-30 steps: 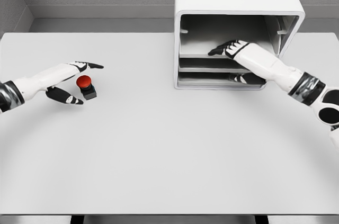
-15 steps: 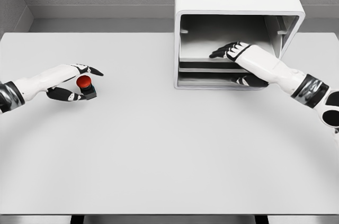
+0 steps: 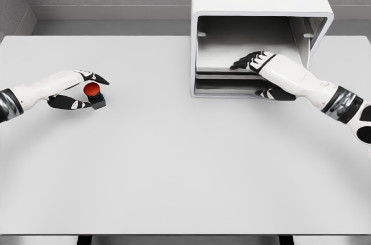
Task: Slide open multi-storey tabletop storage cabinets and put open load switch and slide close multi-storey tabletop storage cabinets
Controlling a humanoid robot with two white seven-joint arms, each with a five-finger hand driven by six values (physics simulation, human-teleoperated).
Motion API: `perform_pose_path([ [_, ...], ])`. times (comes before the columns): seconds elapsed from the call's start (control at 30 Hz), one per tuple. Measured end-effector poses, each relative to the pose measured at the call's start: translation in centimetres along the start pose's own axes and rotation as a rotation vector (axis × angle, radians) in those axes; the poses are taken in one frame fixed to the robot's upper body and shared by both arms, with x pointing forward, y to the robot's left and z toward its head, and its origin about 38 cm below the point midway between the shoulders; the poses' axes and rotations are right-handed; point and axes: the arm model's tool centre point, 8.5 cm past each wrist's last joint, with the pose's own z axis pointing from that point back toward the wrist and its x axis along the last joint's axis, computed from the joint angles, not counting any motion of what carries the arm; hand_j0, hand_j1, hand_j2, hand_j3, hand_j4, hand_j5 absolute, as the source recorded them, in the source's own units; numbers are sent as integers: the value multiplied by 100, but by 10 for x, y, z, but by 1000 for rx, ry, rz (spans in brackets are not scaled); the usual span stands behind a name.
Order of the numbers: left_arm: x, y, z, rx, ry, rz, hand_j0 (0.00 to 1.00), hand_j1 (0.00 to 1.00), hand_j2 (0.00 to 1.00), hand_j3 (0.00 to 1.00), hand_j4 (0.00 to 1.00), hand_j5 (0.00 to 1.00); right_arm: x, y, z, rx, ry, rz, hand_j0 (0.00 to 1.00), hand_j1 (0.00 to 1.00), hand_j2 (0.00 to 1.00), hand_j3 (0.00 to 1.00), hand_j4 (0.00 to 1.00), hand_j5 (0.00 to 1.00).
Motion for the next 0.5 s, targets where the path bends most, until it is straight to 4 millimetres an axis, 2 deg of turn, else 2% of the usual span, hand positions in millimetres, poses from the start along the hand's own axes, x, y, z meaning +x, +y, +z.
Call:
perform_pose_path([
  [0.37,-2,-1,-1,-3,7,2,67,67,67,67,67,67,6,3,10,12,-6,2,87,87,87,87,87,87],
  [0.43,-2,-3,-1,-4,6,5,67,67,67,67,67,67,10,8,17,0,-7,-93,87,87,87,87,87,87],
  [0.5,-2,-3,-1,-5,7,4,67,67,67,67,67,67,11,7,20,-1,-5,-52,87,87,87,87,87,87],
])
